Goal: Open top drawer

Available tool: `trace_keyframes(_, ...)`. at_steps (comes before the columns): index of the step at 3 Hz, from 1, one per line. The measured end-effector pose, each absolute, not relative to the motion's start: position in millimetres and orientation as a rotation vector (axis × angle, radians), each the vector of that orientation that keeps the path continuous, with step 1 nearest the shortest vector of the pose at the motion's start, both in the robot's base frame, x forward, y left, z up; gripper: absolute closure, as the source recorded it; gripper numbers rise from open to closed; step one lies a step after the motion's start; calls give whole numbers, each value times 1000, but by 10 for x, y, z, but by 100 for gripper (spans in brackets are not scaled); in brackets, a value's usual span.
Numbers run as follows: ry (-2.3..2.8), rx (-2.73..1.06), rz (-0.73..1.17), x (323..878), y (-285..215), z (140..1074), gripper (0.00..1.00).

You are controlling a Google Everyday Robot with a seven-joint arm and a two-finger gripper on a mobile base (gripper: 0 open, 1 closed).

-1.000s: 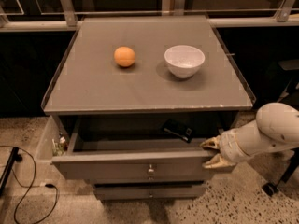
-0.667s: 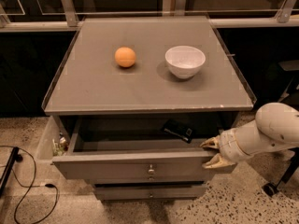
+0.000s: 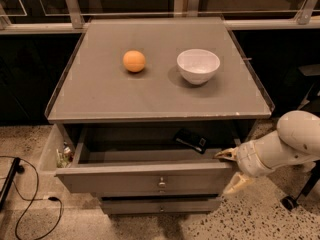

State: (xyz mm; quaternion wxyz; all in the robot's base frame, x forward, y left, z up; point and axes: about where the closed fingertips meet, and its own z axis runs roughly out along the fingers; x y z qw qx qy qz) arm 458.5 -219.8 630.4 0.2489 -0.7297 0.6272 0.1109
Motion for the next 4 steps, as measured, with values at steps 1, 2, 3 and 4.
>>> trace_keyframes(1,1695,-1975,400,4243,-2235,6230,8)
trace_keyframes(2,1695,-1975,400,4244,-2230,6278,32)
trace_keyframes(3,1670,-1980,418,3863,-2256,6341,55)
trace_keyframes(4,1670,-1979,418,3864,-2252,6346,78)
